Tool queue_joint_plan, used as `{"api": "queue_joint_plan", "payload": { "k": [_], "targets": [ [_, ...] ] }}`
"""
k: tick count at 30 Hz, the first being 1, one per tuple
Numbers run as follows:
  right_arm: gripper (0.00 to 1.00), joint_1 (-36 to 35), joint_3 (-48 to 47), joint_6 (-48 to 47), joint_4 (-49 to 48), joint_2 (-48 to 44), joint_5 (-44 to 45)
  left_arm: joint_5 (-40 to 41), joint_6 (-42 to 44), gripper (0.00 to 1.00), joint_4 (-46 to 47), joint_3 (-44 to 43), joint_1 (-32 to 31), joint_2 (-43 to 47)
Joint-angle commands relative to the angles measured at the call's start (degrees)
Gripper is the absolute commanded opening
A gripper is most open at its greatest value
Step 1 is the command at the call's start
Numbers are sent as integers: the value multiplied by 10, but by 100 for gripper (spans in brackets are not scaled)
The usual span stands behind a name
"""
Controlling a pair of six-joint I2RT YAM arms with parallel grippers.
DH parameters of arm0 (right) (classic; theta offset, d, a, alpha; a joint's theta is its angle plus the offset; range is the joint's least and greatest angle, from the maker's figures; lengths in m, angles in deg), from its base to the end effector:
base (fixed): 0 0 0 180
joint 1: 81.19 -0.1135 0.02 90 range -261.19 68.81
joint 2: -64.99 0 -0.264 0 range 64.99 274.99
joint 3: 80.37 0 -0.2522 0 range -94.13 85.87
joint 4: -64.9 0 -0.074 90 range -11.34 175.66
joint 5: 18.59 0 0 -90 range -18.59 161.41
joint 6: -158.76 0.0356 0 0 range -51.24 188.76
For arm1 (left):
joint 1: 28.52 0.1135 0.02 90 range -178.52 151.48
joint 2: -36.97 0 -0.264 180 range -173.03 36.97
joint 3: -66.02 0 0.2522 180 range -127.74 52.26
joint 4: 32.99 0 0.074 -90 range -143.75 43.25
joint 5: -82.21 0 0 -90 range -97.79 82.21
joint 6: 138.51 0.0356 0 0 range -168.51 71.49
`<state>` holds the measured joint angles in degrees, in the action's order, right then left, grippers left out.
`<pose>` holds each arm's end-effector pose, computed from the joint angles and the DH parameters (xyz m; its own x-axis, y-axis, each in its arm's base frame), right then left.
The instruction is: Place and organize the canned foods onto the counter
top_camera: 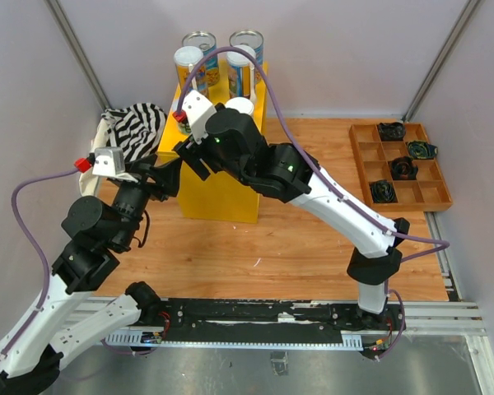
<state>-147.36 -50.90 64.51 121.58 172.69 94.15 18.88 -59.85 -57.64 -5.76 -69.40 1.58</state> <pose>0.1697 0.3502 0.5109 -0.0452 -0.2714 -0.9614 -0.6973 0.6977 -0.1642 0.0947 -0.0608 0.4375 0.1012 -0.3200 -0.9420 0.2779 0.9183 -0.2821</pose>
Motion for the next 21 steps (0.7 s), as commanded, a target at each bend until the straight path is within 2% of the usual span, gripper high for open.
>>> {"api": "queue_joint_plan", "payload": {
  "k": [1,7,11,21],
  "targets": [
    [11,14,-40,4,-54,1,15,-27,27,69,33,11,4,4],
    [14,29,-57,17,-47,16,2,-34,43,73,50,28,4,8],
    [20,36,-67,23,-40,23,-4,-38,46,75,66,44,4,12],
    [52,45,-69,32,-28,31,-11,-40,46,76,98,63,4,3]
  ]
}}
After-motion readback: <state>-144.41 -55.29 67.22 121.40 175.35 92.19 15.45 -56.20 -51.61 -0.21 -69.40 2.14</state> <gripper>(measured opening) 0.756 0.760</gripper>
